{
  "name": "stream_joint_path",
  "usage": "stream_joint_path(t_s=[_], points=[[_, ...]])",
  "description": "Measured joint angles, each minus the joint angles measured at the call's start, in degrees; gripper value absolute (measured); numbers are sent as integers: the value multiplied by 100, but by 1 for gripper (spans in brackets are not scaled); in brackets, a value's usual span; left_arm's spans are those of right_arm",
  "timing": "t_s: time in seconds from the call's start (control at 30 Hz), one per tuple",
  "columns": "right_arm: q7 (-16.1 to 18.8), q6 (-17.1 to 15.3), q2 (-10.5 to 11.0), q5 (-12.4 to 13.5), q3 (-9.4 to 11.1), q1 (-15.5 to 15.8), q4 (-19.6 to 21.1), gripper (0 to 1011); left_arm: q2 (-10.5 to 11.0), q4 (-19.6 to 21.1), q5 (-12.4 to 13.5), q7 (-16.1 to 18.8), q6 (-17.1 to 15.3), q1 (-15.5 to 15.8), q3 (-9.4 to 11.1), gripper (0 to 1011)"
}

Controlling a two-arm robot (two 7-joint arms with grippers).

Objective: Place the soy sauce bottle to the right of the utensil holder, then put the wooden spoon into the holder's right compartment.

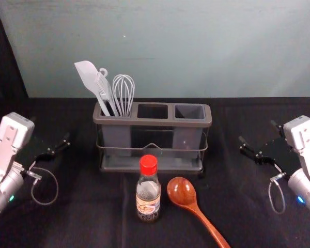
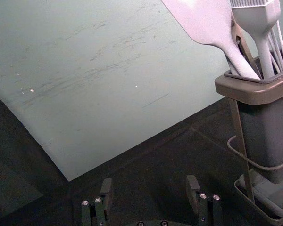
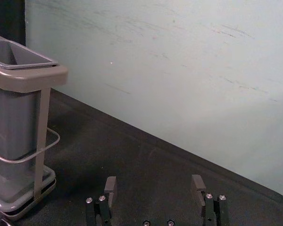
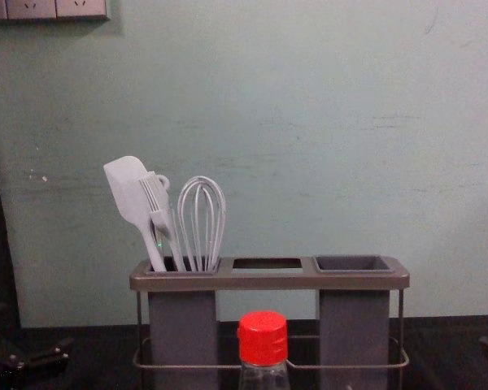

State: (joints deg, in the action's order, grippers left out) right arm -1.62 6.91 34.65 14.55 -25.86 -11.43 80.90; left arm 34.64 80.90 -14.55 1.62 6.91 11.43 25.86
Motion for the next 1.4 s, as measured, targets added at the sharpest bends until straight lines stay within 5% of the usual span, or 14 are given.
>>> stream_joint_path(t_s=[1.4], points=[[0, 0, 0, 0, 0, 0, 0, 1003, 0, 0, 0, 0, 0, 0, 0, 1012]])
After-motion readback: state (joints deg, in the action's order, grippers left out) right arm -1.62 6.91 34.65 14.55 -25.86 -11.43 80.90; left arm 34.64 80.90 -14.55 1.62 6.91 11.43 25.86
